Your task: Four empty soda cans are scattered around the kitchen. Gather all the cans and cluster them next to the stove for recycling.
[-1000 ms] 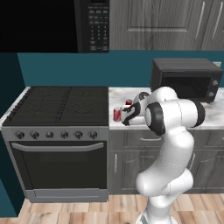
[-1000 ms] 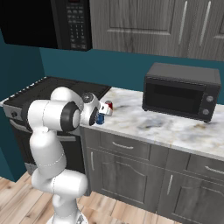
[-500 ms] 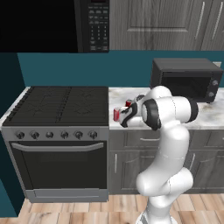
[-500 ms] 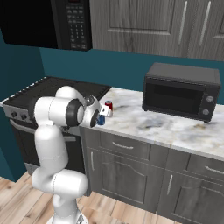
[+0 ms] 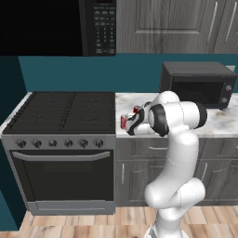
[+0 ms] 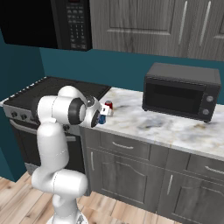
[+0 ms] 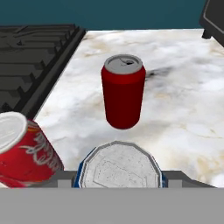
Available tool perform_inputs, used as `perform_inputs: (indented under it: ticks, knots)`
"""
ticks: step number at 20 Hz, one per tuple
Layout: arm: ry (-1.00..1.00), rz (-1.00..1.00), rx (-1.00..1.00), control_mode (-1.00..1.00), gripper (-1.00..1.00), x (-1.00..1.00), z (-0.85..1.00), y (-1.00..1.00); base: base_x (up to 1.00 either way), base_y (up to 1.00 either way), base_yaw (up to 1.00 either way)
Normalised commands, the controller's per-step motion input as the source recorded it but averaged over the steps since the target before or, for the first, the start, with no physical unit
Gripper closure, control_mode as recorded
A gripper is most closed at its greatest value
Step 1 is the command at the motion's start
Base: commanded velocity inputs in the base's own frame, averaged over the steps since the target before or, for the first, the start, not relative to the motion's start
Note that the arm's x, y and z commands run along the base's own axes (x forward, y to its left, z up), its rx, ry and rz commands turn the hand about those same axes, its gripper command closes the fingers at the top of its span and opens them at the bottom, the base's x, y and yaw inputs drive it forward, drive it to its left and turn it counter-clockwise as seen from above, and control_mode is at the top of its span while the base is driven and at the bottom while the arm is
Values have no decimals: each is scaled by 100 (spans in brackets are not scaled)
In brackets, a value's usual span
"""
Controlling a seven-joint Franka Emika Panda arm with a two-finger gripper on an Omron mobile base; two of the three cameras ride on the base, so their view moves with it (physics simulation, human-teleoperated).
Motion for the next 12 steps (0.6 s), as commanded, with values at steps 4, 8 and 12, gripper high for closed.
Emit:
perform_inputs:
  ticks: [4,8,12]
  knots:
    - [-4,0,0,-100,100,14,-12,-3,0,0,0]
    - [-2,0,2,-100,100,11,-13,-1,0,0,0]
    - [0,0,3,-100,100,7,-9,-3,0,0,0]
